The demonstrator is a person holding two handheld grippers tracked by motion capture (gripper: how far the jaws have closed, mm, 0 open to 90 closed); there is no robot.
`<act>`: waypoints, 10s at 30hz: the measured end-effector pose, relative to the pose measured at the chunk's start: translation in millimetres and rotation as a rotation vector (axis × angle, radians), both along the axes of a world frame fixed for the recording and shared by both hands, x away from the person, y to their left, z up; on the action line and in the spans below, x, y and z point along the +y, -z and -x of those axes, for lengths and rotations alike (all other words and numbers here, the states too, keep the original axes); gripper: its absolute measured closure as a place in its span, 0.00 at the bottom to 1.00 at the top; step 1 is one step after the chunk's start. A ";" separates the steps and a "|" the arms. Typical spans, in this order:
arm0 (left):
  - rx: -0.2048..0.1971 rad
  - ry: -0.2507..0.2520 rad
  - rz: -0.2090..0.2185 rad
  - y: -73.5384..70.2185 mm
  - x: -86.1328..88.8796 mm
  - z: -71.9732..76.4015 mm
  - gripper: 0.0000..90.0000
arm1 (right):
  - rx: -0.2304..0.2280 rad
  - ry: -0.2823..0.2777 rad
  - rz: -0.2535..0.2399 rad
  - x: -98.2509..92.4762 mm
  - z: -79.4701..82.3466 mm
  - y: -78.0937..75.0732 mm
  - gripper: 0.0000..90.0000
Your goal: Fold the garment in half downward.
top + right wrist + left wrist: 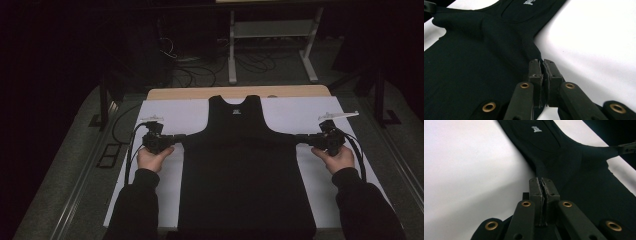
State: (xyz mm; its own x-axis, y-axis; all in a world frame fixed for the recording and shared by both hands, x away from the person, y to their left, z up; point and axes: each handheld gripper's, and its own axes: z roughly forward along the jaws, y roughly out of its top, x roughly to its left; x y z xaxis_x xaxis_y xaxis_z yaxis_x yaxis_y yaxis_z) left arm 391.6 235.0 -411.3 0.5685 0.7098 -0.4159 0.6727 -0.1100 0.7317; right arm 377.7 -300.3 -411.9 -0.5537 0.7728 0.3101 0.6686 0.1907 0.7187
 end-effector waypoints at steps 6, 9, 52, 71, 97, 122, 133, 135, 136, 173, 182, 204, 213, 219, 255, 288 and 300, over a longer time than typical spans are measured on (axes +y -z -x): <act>0.005 -0.007 0.025 -0.7 4.4 12.9 0.96 | 0.006 0.002 -0.016 -2.2 9.3 -1.5 0.94; 0.010 -0.004 0.020 -1.1 4.9 16.6 0.96 | 0.011 0.002 -0.015 -3.1 13.0 -0.9 0.94; 0.074 0.069 0.000 11.0 10.4 60.5 0.96 | 0.062 -0.034 -0.026 -3.5 59.2 2.3 0.93; 0.081 0.082 -0.023 10.1 10.7 73.6 0.96 | 0.105 -0.048 -0.034 -3.5 73.4 4.5 0.93; 0.131 0.116 -0.039 13.7 10.9 90.2 0.96 | 0.164 -0.077 -0.029 -2.8 88.8 10.5 0.93; 0.171 0.129 -0.075 20.4 12.2 91.6 0.96 | 0.240 -0.095 0.009 3.4 93.3 21.6 0.92; 0.164 0.130 -0.081 20.2 10.9 90.9 0.89 | 0.249 -0.084 0.024 4.4 92.3 24.1 0.85; 0.159 0.117 -0.088 19.9 11.6 90.9 0.85 | 0.235 -0.080 0.027 4.2 92.7 23.0 0.82; 0.157 0.108 -0.089 19.6 11.9 91.0 0.82 | 0.228 -0.079 0.029 3.6 92.8 22.5 0.81; 0.029 0.115 -0.055 11.0 14.2 83.5 0.02 | 0.053 -0.017 0.020 0.6 83.5 8.0 0.14; -0.011 0.116 -0.075 9.6 14.1 74.6 0.00 | 0.007 -0.005 -0.002 -4.6 73.4 1.6 0.00; -0.074 0.143 -0.079 -11.3 8.7 52.3 0.00 | -0.068 -0.006 0.042 4.5 47.4 -14.5 0.00; -0.088 0.137 -0.073 -21.2 2.6 39.9 0.00 | -0.107 -0.018 0.046 9.9 34.8 -26.2 0.00; -0.093 0.142 -0.090 -27.1 0.7 29.6 0.00 | -0.106 -0.027 0.049 13.0 23.6 -32.7 0.00; -0.120 0.170 -0.079 -42.7 -14.5 -27.1 0.00 | -0.095 -0.021 0.060 19.9 -32.5 -48.4 0.00; -0.062 0.155 -0.115 -22.5 -38.3 -67.7 0.00 | -0.069 -0.030 0.078 32.8 -70.9 -39.9 0.00; -0.030 0.130 -0.105 -10.7 -44.7 -83.5 0.00 | -0.052 -0.003 0.052 38.6 -88.0 -27.9 0.00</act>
State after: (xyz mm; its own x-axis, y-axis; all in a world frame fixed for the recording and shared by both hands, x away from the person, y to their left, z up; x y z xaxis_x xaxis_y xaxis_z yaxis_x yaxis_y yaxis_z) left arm 475.1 190.3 -400.6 0.6695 0.6681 -0.3246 0.6258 -0.2719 0.7311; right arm 465.8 -261.6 -384.0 -0.5701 0.7857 0.2401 0.6299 0.2304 0.7417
